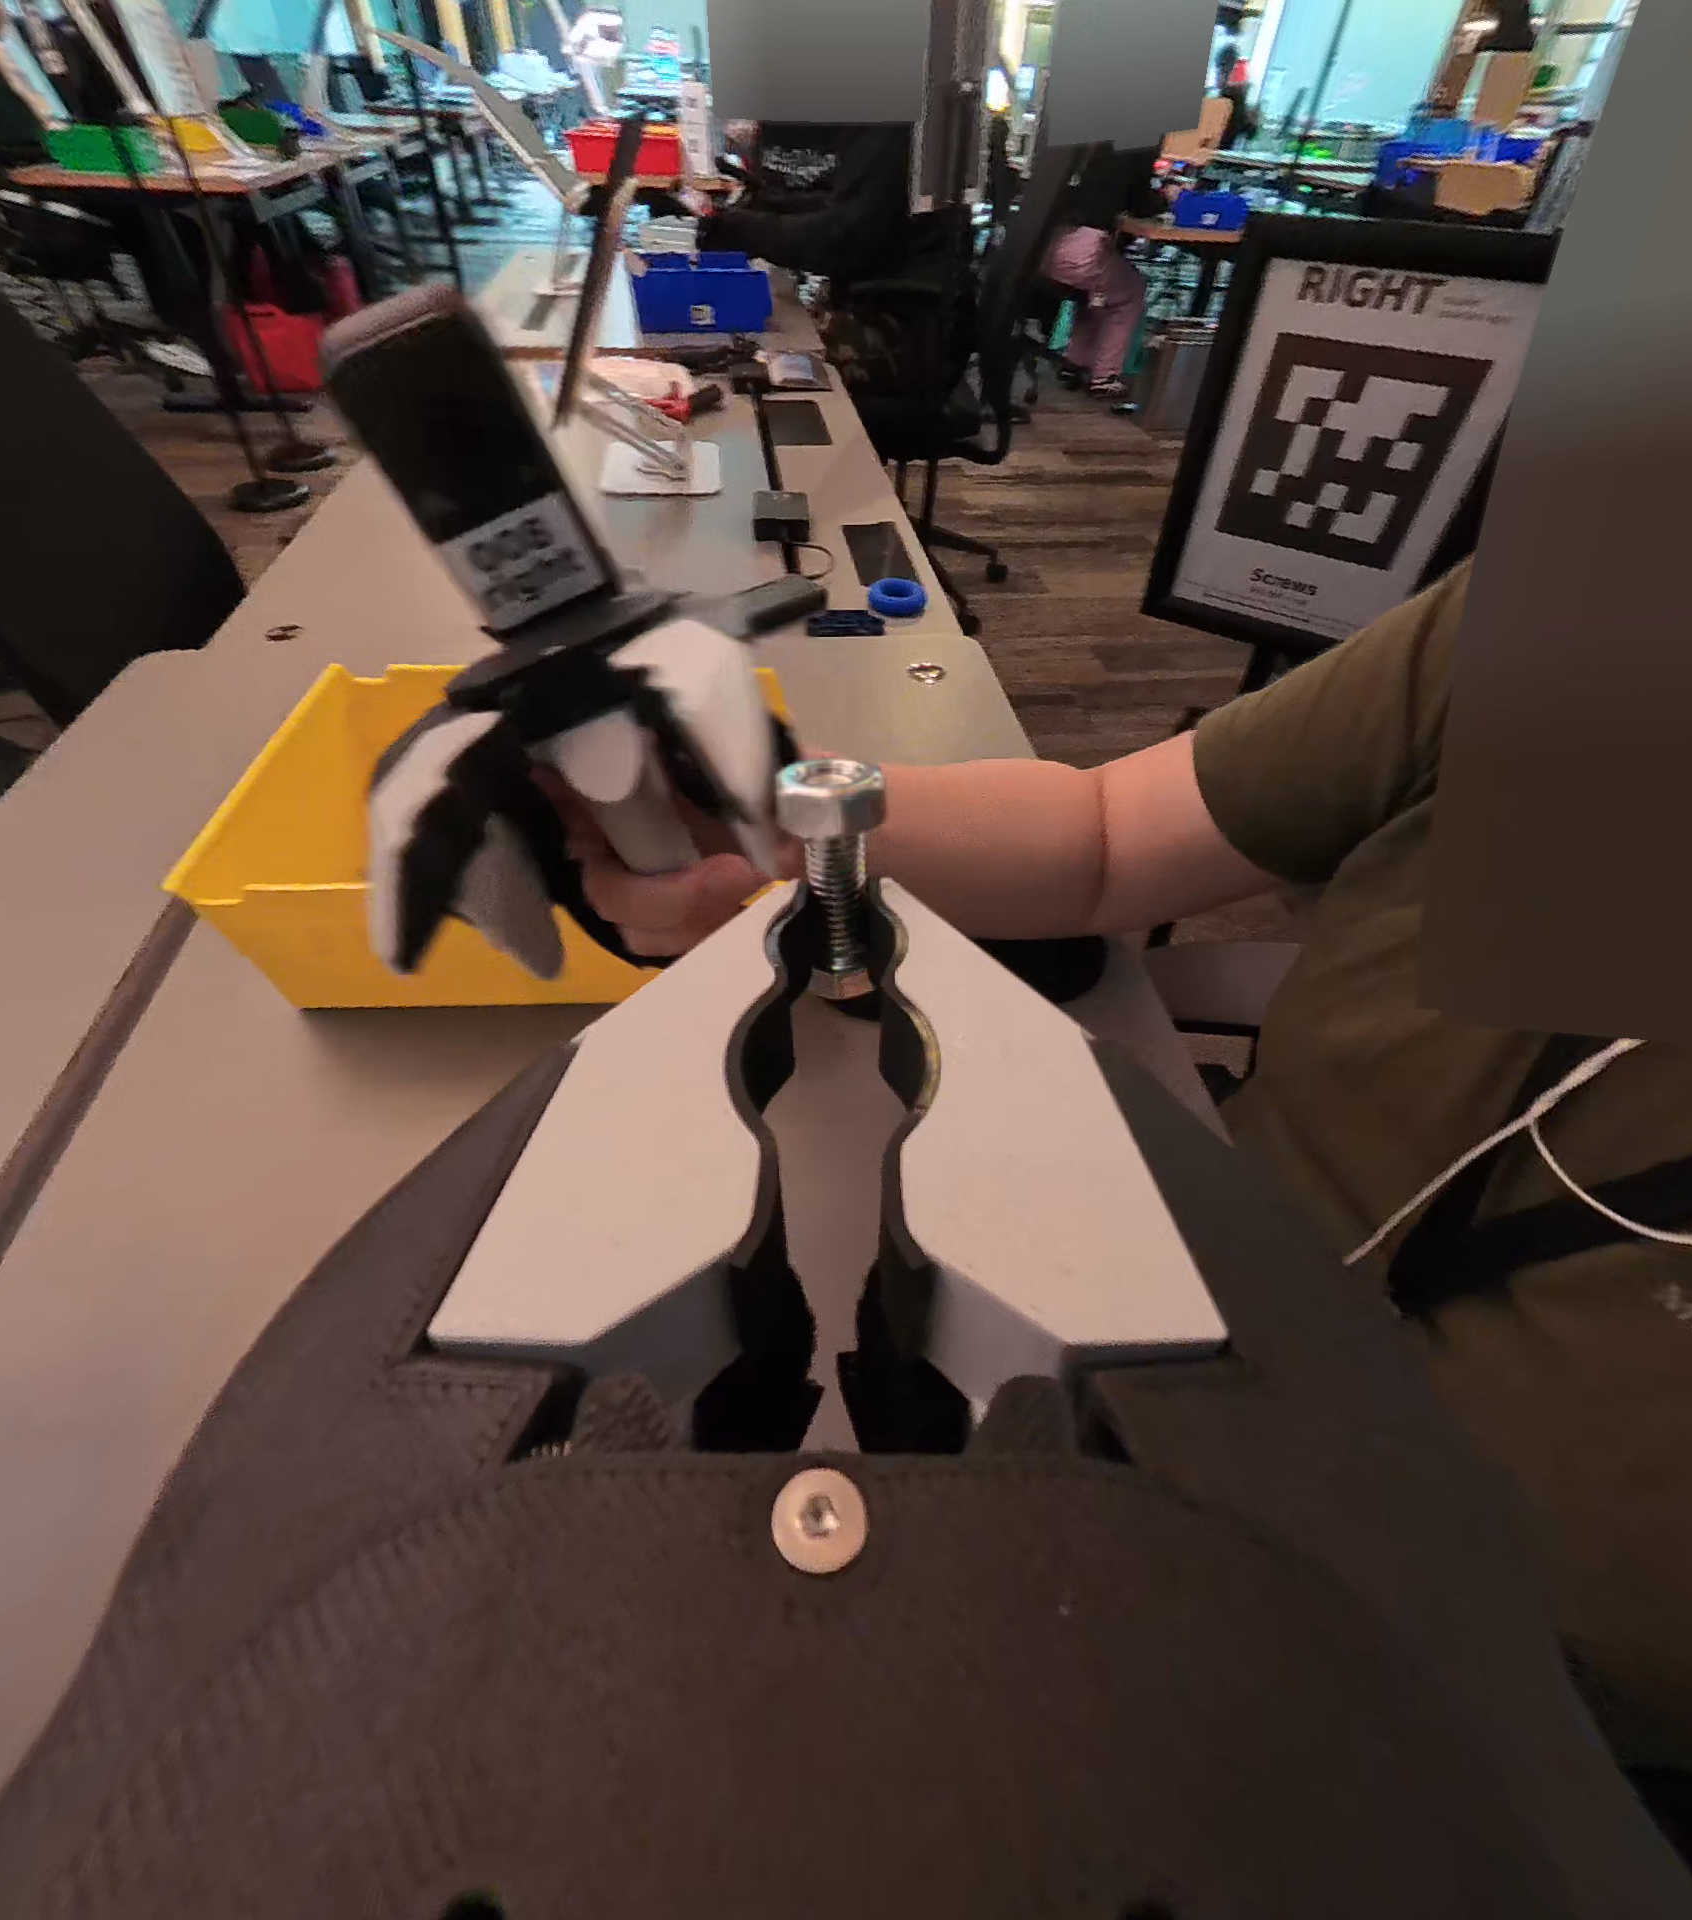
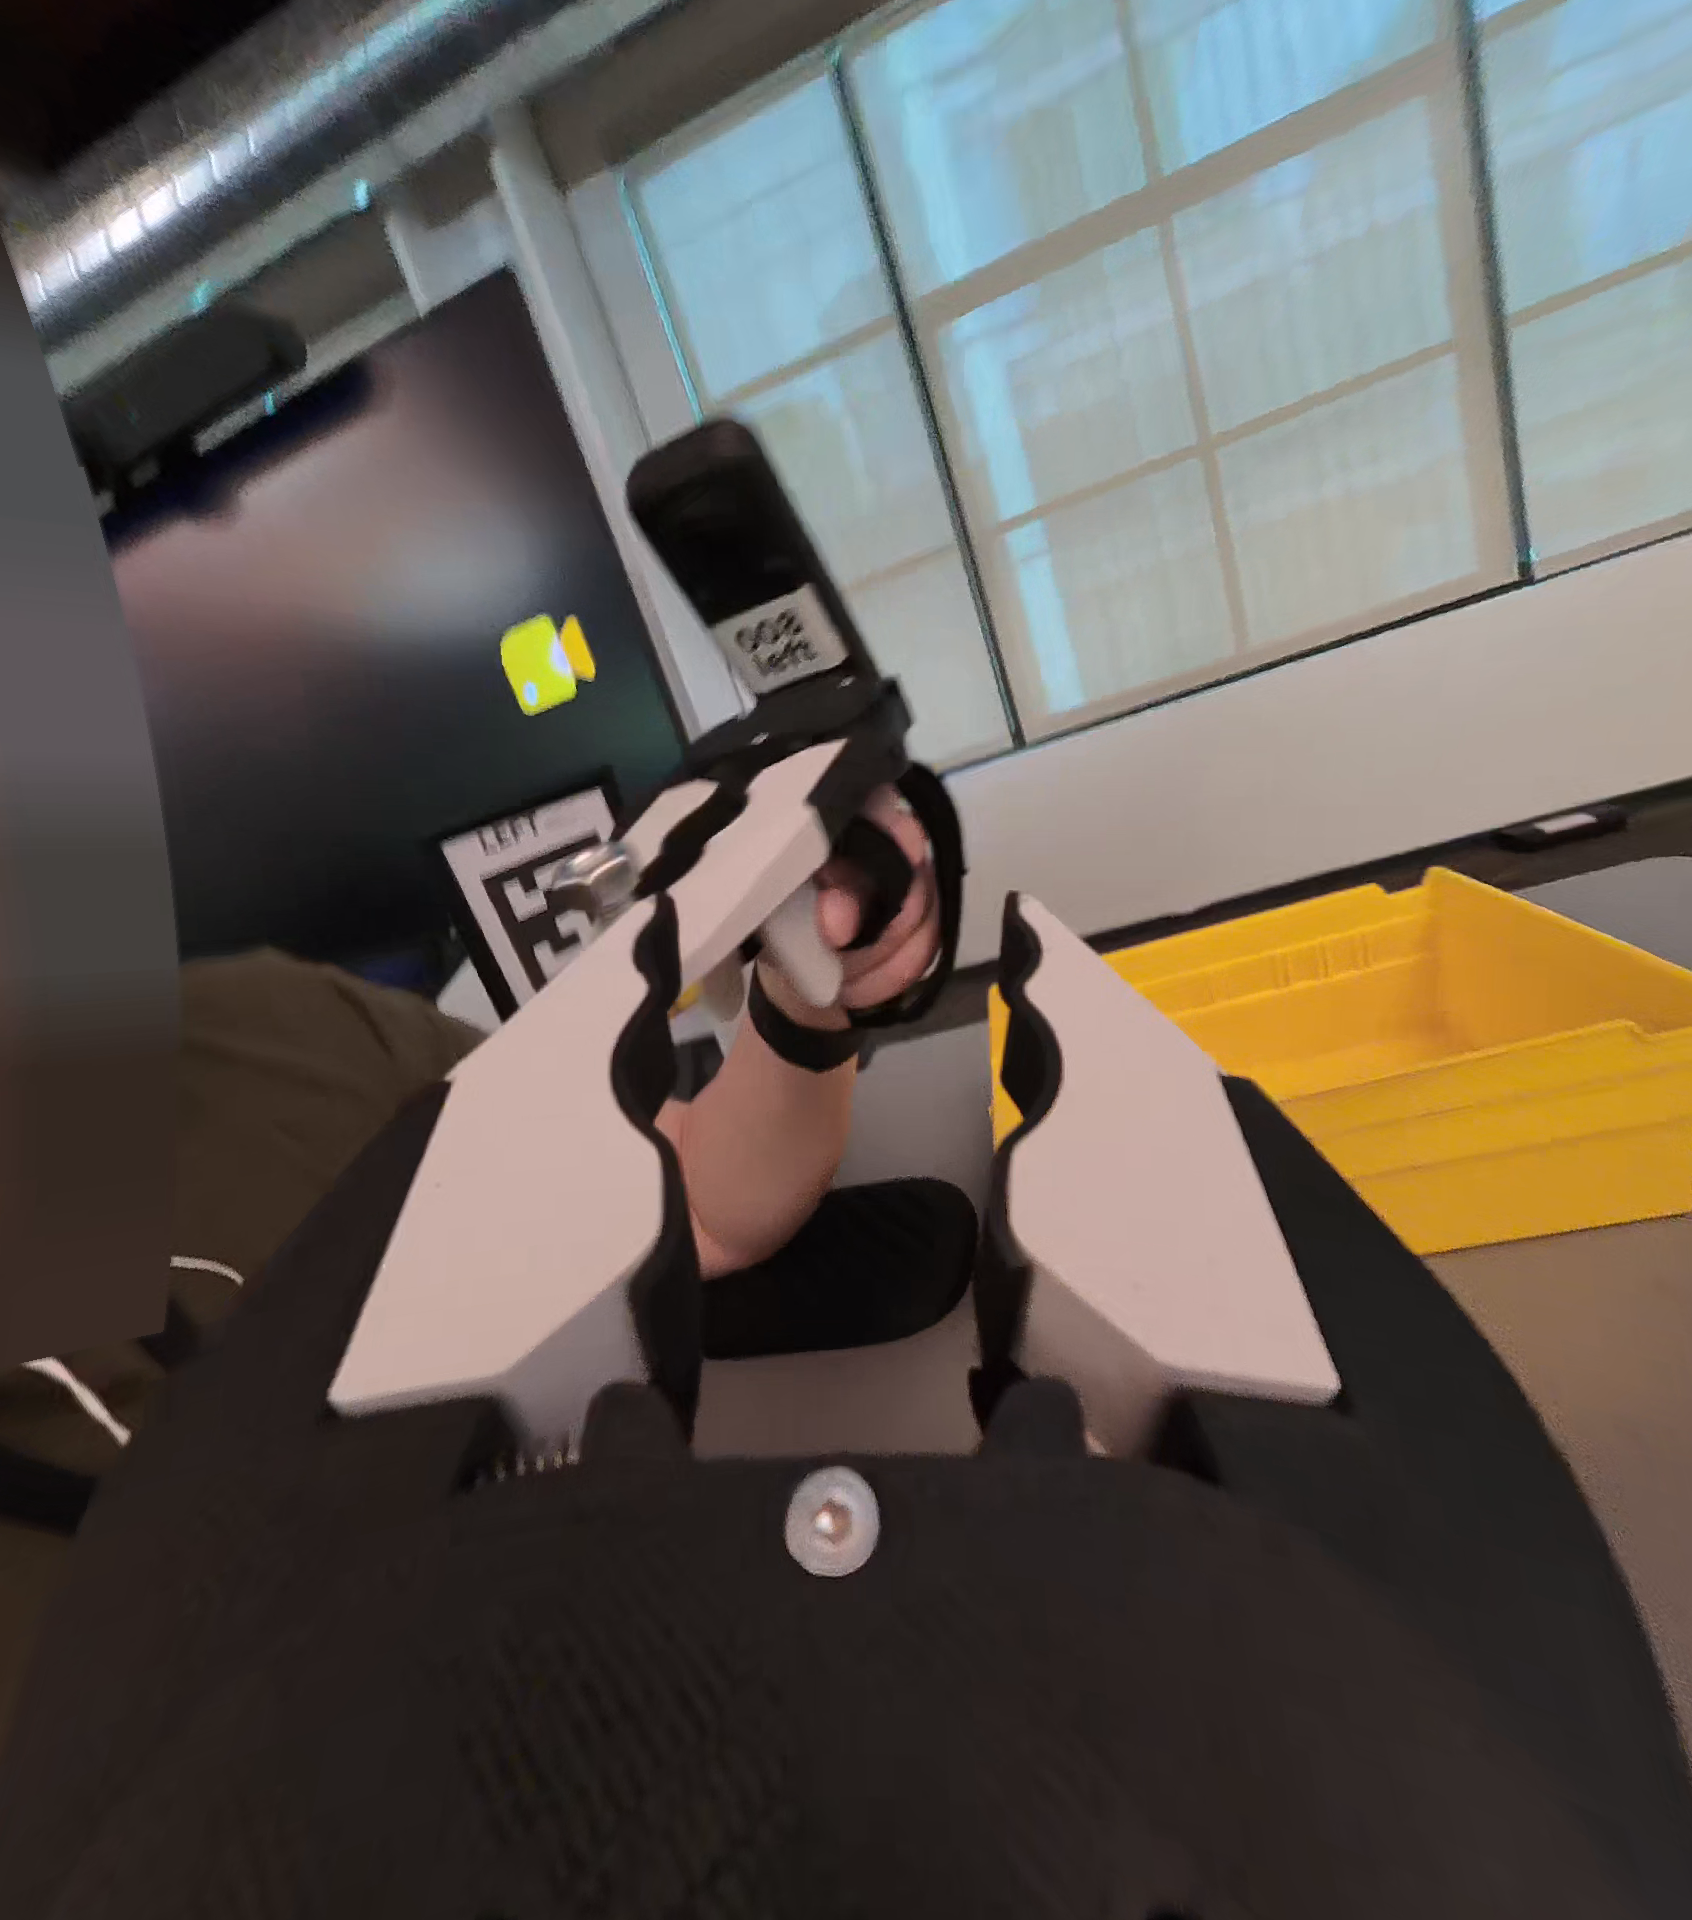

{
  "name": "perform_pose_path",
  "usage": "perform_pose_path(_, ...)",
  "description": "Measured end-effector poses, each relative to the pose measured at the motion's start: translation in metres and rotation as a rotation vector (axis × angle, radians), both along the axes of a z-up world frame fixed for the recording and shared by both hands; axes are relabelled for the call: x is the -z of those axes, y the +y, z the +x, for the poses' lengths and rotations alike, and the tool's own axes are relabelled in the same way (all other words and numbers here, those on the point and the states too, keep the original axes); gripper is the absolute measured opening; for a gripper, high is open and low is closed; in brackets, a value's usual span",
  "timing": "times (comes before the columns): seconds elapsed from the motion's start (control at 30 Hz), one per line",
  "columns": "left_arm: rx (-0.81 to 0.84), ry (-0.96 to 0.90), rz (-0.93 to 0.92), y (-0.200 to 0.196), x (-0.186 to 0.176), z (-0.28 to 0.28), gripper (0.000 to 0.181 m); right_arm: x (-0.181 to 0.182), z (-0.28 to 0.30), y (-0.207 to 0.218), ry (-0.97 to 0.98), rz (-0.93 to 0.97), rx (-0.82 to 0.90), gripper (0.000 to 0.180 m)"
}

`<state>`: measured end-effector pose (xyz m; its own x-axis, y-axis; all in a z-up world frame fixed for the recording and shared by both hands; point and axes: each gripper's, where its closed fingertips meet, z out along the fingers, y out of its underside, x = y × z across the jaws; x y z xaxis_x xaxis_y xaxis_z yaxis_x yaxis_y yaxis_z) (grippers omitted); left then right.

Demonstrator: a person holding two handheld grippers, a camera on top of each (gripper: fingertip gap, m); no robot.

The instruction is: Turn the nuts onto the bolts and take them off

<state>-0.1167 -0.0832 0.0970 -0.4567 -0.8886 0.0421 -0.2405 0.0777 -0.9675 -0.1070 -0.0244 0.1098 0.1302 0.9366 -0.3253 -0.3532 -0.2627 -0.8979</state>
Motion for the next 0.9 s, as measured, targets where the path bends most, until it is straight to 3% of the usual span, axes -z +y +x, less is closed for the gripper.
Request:
perform_pose_path(0.3, 0.001, 0.015, -0.004, -0.002, 0.003, 0.003, 0.007, -0.017, -0.024, -0.040, -0.100, 0.155, -0.060, 0.056)
perform_pose_path(0.37, 0.011, 0.011, -0.005, -0.004, 0.003, 0.003, 0.007, -0.015, -0.022, -0.035, -0.115, 0.152, -0.031, 0.050)
perform_pose_path(0.4, 0.027, 0.004, -0.009, -0.007, 0.001, 0.003, 0.007, -0.013, -0.018, -0.032, -0.118, 0.155, -0.026, 0.058)
perform_pose_path(0.53, 0.054, -0.016, -0.025, -0.014, -0.005, -0.001, 0.007, -0.017, 0.008, -0.021, -0.045, 0.106, -0.001, 0.047)
perform_pose_path(0.73, 0.016, -0.009, -0.016, -0.007, -0.002, 0.002, 0.007, -0.023, -0.015, -0.045, -0.123, 0.197, -0.037, 0.050)
perform_pose_path(0.9, 0.034, -0.009, -0.022, -0.011, -0.002, 0.002, 0.007, -0.016, -0.005, -0.029, -0.107, 0.147, -0.003, 0.044)
